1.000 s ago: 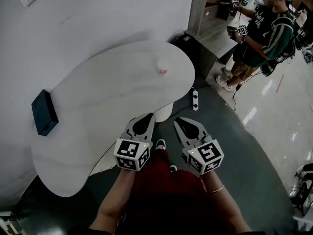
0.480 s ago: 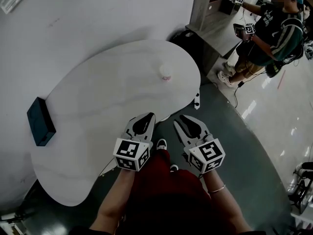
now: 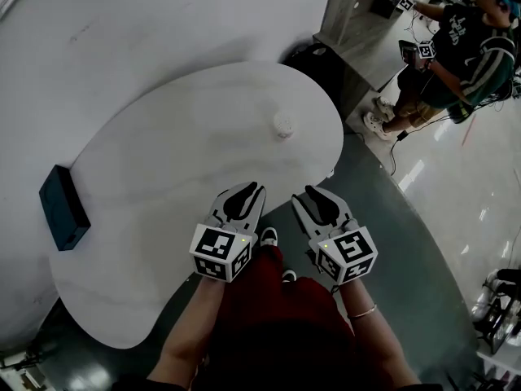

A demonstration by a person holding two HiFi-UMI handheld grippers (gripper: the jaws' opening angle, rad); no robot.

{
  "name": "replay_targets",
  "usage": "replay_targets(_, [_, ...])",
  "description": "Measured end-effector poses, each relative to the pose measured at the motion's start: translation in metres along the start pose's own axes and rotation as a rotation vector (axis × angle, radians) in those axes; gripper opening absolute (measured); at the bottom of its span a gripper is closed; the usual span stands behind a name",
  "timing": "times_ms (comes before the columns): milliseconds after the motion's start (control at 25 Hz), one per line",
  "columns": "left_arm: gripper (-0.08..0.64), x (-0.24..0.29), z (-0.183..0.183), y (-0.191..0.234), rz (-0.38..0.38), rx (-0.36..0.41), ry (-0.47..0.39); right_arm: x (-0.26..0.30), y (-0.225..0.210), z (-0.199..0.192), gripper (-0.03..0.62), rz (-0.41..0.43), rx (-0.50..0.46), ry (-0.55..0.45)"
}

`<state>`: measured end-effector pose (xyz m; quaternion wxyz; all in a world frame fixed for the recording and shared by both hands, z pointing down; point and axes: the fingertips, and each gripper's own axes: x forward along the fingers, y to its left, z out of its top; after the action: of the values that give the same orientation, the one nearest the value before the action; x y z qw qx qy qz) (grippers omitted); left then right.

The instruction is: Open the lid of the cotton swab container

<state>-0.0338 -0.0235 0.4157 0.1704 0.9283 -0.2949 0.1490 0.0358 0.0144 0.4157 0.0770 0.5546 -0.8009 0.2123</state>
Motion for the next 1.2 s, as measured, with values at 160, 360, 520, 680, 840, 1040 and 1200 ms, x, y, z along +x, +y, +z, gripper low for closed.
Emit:
replay_targets(160, [0.034,0.005,0.002,0.007,-0.009,-0.011,0.009,0.010,-0.005,0.004,0.137,-0.005,0.000,0.012])
replay_targets(360, [0.069,0.009,0.005,0.019,-0.022,-0.018,0.011,0.023,-0.012,0.009,0.154,-0.016,-0.012,0.027])
replay_targets(520, [0.096,0.010,0.007,0.028,-0.030,-0.018,0.010,0.035,-0.017,0.014,0.177,-0.024,-0.043,0.045])
replay_targets(680, [0.130,0.010,0.007,0.035,-0.035,-0.019,0.016,0.044,-0.022,0.017,0.199,-0.034,-0.085,0.062])
replay_targets(840, [0.161,0.014,0.009,0.038,-0.038,-0.018,0.024,0.053,-0.032,0.021,0.216,-0.046,-0.118,0.082])
replay_targets(1040, [0.187,0.022,0.008,0.042,-0.038,-0.020,0.035,0.065,-0.048,0.022,0.231,-0.051,-0.157,0.101])
replay_targets(1200, [0.204,0.027,0.012,0.046,-0.026,-0.054,0.031,0.078,-0.057,0.019,0.240,-0.028,-0.184,0.133])
